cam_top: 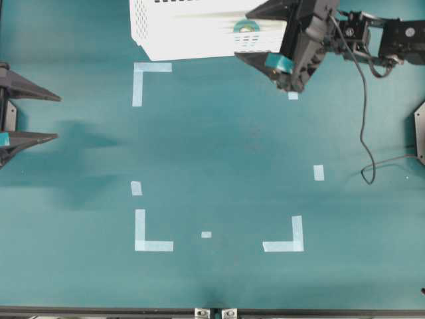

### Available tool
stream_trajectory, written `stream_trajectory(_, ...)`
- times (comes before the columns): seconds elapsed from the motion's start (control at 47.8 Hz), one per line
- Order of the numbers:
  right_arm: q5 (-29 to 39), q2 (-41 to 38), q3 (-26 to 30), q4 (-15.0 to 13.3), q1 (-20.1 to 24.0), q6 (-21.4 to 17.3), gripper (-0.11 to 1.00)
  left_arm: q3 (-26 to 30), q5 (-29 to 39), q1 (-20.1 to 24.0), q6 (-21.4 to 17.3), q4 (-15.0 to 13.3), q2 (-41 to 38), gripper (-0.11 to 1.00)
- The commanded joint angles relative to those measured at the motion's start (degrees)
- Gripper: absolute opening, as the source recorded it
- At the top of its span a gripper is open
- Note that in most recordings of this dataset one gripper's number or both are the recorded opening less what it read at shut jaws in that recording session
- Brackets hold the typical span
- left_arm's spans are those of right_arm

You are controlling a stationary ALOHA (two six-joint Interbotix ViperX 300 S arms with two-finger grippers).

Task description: Put the tape in the middle into the white basket.

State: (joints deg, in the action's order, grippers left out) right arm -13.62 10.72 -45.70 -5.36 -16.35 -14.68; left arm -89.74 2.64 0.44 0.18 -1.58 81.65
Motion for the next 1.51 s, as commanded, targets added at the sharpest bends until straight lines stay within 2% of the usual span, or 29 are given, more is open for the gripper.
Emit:
stream_trajectory(0.0,-1.14,1.76,-0.35,-0.09,1.14,-0.09,1.00,0.70,-0.26,0.18,0.00,0.00,-0.44,0.37)
stream_trajectory(0.251,-4.83,2.37,-2.81,-0.09,4.13,-0.09,1.00,0.70,-0.35,0.18,0.00,0.00,-0.44,0.37)
stream_trajectory(0.962,-4.75,2.64,-6.68,-0.09,9.84,-0.18,1.00,0.79,-0.35,0.18,0.00,0.00,-0.44,0.37)
stream_trajectory(1.485,-4.66,9.14,-13.71,-0.35,11.34,0.00,1.00,0.70,-0.35,0.18,0.00,0.00,-0.44,0.37)
